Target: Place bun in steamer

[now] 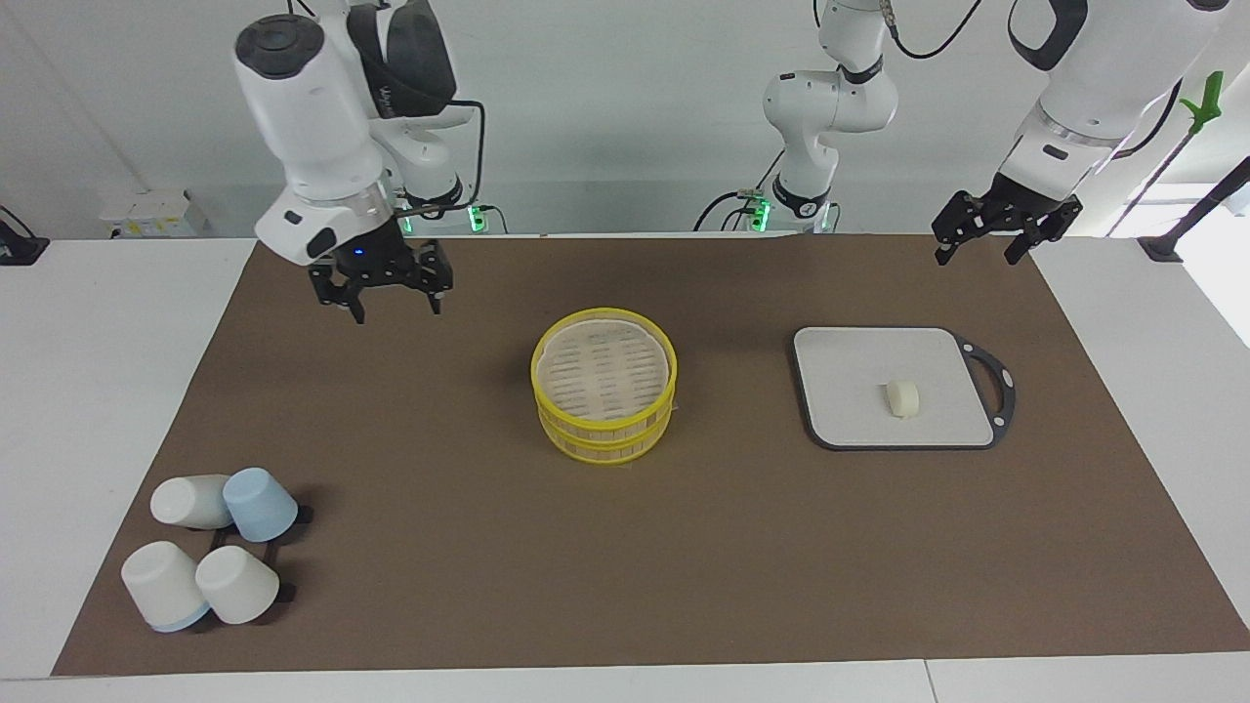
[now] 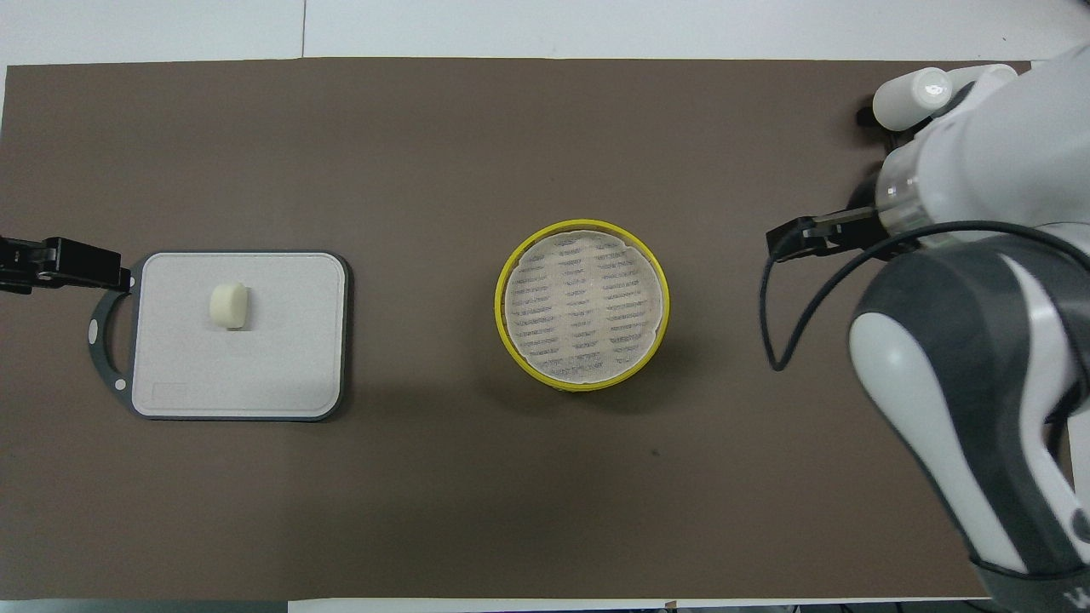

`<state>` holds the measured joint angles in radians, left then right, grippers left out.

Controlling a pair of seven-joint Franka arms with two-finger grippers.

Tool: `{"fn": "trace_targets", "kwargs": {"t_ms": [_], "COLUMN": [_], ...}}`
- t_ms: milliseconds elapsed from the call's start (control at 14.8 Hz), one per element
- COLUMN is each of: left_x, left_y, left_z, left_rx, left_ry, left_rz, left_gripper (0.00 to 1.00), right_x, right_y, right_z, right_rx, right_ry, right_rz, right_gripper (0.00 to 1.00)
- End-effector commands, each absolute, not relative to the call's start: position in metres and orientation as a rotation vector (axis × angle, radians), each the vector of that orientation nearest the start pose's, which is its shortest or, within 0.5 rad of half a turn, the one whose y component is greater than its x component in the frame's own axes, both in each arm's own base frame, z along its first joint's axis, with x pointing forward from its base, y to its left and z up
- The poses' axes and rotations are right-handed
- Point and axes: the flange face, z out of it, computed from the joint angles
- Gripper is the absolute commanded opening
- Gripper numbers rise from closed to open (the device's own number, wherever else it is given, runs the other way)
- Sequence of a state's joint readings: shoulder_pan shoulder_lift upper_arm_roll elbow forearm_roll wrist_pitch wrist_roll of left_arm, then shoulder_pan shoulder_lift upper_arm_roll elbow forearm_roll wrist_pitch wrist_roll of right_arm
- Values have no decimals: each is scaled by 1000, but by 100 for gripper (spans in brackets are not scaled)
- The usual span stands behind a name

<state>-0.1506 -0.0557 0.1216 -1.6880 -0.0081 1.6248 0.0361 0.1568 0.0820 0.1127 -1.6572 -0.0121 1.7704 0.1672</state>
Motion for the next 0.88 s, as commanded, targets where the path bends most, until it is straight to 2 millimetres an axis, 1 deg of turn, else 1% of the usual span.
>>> {"fn": "trace_targets", "kwargs": {"t_ms": [0, 135, 269, 337, 404, 472, 539, 606, 674, 741, 808], "left_x": [527, 524, 528, 530, 529, 527, 527, 530, 534, 536, 538], "left_y": [-2, -3, -4, -4, -4, -4, -4, -5, -4, -3, -2], "left_z": [563, 522, 480, 458, 437, 419, 403, 387, 375, 364, 357], "left_rx": [-3149, -3148, -3142, -3140, -3137, -3135, -3132, -3127, -3119, -3114, -3111], "left_ry": [121, 160, 189, 192, 189, 192, 192, 211, 258, 285, 292], "left_rz": [-33, -50, -57, -64, -84, -108, -120, -113, -107, -100, -104], "left_gripper": [100, 100, 100, 100, 100, 100, 100, 100, 100, 100, 100], "right_x": [580, 583, 571, 567, 567, 564, 560, 559, 560, 562, 563], "right_y": [217, 271, 326, 346, 354, 370, 393, 410, 422, 425, 428], "right_z": [535, 520, 495, 485, 477, 472, 470, 465, 459, 451, 446], "right_rx": [-3109, -3110, -3114, -3104, -3105, -3104, -3100, -3102, -3102, -3105, -3102], "right_ry": [-94, -97, -39, -19, 0, -5, 8, 45, 68, 77, 83], "right_rz": [-38, 7, 13, -4, -1, 1, -1, -5, -5, -2, -2], "right_gripper": [99, 95, 91, 91, 91, 91, 91, 91, 92, 92, 92]}}
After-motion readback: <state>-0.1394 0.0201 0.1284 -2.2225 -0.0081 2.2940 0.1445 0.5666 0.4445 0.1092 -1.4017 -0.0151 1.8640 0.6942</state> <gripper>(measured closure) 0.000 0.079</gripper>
